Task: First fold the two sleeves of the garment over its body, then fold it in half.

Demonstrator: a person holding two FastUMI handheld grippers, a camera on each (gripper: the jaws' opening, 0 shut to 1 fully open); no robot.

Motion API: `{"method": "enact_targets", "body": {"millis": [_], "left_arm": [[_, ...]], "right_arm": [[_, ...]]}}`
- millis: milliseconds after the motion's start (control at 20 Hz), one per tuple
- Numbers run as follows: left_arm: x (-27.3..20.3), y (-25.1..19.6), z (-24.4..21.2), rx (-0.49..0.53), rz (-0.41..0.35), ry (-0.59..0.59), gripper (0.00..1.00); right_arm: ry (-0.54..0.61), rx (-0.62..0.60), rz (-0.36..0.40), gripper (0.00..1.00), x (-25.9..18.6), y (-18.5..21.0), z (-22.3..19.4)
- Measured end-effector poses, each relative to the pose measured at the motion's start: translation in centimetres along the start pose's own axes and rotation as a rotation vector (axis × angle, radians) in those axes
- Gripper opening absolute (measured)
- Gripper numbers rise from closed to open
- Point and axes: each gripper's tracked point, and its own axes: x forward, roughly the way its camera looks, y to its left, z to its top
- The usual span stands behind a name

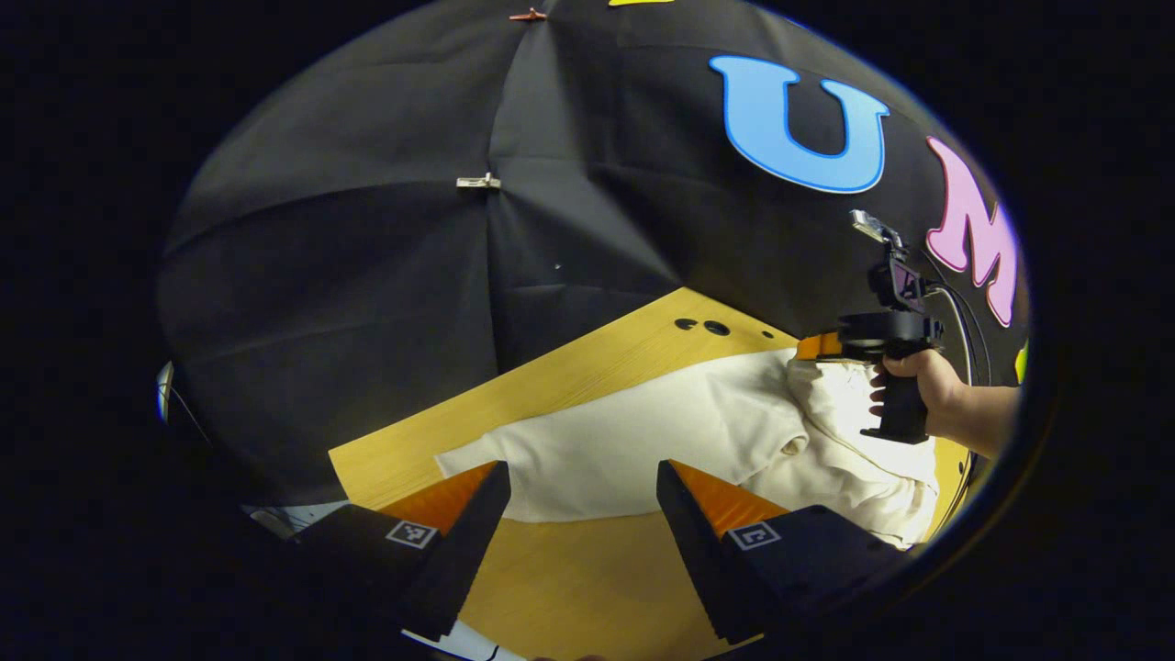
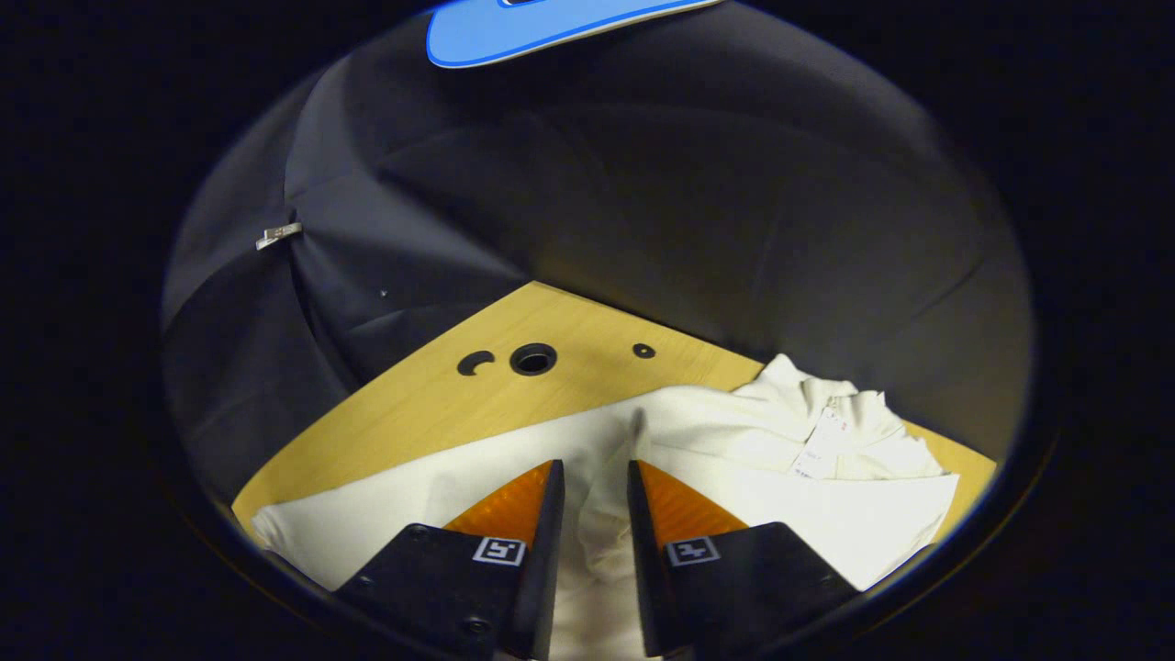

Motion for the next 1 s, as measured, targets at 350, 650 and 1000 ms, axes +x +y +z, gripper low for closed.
{"method": "enact_targets", "body": {"millis": [350, 650, 1000], "left_arm": [[2.1, 3.5, -0.6, -0.005, 0.127, 0.011, 0.99], [6.1, 4.8, -1.8, 0.003, 0.215, 0.054, 0.99], [8.2, 6.6, -5.2, -0.039, 0.312, 0.158, 0.98]], "right_arm": [[-0.062, -0.006, -0.018, 0.98, -5.5, -2.1, 0.5], [-0.111, 0.009, -0.139, 0.98, -11.7, -10.8, 1.0], [-0.107, 0.102, -0.294, 0.98, -20.7, -21.6, -2.5]]}}
